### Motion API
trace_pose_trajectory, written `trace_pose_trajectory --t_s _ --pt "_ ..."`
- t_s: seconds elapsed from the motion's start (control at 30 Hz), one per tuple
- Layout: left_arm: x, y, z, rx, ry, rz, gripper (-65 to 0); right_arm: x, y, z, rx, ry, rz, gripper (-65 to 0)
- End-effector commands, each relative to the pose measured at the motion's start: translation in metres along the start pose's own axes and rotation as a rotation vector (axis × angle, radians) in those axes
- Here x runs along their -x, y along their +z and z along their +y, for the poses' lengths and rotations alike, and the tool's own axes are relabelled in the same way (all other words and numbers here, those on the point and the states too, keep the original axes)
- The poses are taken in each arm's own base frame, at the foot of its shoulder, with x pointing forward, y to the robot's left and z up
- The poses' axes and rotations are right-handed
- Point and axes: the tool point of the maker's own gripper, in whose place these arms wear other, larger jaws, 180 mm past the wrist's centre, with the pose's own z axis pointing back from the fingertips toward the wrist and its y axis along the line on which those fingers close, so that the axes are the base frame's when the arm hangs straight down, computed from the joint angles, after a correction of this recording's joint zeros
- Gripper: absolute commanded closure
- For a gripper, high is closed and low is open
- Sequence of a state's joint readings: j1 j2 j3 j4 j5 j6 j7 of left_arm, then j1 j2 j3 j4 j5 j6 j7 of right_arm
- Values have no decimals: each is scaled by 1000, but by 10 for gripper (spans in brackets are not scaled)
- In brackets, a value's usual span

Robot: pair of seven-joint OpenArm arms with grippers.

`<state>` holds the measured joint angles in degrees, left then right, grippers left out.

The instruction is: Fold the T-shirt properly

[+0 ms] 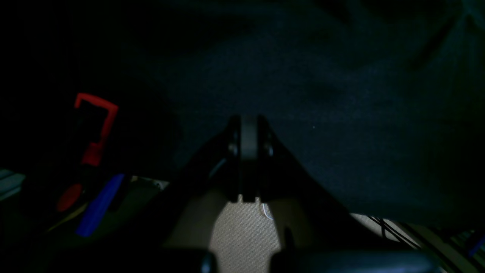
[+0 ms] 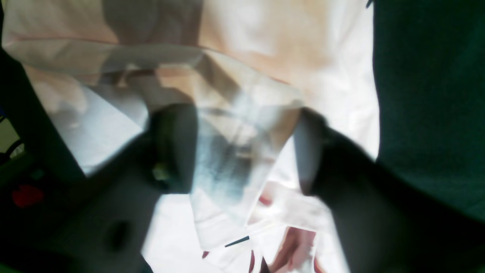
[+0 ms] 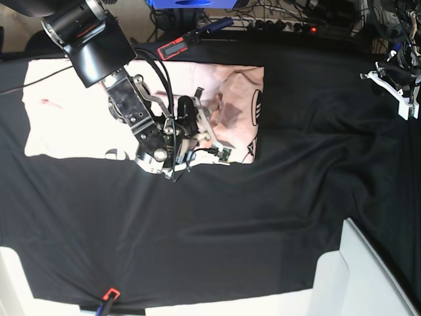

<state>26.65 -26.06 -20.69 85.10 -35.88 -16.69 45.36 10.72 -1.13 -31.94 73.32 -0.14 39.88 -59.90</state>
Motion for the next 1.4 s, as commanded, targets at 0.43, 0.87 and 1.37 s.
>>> trace_pose_trajectory --t_s 0.43,0.87,1.37 --pt "-16 4 6 -11 -15 -42 0 -1 29 -2 72 27 0 -9" --pt "-19 4 7 -14 -20 -46 0 55 44 21 83 -115 22 -10" --pt "-20 5 7 -14 -21 -46 0 83 46 39 65 -214 40 -321"
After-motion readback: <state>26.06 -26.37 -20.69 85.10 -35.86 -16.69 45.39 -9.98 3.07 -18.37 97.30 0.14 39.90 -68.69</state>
